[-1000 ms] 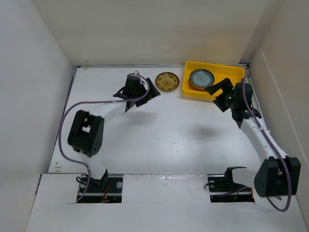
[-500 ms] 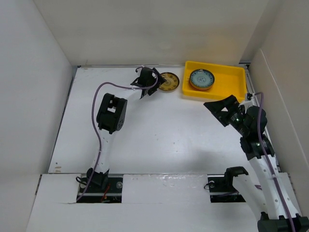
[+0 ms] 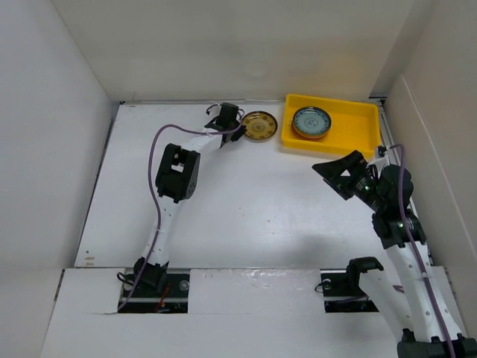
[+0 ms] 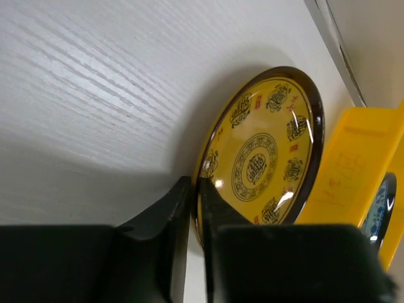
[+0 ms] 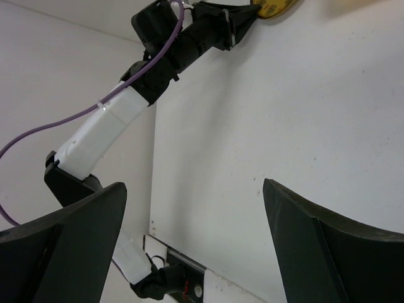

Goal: Place the plates into the plastic bin on the countertop

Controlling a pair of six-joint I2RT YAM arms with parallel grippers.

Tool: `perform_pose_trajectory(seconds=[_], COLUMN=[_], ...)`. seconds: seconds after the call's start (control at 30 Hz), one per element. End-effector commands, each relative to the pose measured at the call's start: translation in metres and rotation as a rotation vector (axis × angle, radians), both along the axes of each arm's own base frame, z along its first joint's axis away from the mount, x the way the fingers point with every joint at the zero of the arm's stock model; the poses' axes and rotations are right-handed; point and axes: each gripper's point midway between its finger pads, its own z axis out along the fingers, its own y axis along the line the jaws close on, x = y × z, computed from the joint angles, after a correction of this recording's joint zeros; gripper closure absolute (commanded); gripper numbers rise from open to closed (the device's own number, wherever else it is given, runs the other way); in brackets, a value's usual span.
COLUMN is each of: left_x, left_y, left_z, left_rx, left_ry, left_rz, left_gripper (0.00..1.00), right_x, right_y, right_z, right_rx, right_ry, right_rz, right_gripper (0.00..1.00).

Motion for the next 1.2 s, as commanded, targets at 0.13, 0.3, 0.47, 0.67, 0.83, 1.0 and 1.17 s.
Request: perform_pose_trajectory(seconds=[0.13, 0.3, 0.47, 0.67, 0.83, 1.0, 1.17], left_x=[-0.017, -0.048, -0.127, -0.197, -0.232, -0.252, -0.267], left_y=[0.020, 0.058, 0.071, 0.069, 0.067, 0.067, 0.062], left_z=[-0.020, 0.085, 0.103, 0.160, 0.195, 0.221, 0.234], left_rx=[0.050, 0.128, 0.208, 0.103, 0.075, 0.075, 0.025], left_ry=[0.083, -0.098, -0.094, -0.251, -0.309, -0.357, -0.389], left_rz=[0.031, 0.066, -0.102, -0.282, -0.391, -0.466, -0.509], left_gripper=[1.00, 1.00, 1.00, 1.00, 1.00, 1.00, 1.00], right_x=[-0.001, 0.018, 0.051, 0.110, 0.115, 0.109, 0.118], right_y=[0.009, 0.020, 0.039, 0.060, 0.095, 0.138, 0.160], right_z=[0.025, 0.015, -0.004, -0.023, -0.010, 0.009, -0.014], right_rx=[0.002, -0.059, -0.094, -0.097, -0.032, -0.020, -0.004], right_ry=[-0.087, -0.147, -0.123, -0.060, -0.131, -0.188, -0.106], right_rz=[0.069, 0.165, 0.244, 0.282, 0.450, 0.535, 0.548], right_gripper=[0.07, 0.00, 0.00, 0.03, 0.07, 0.09, 0.23])
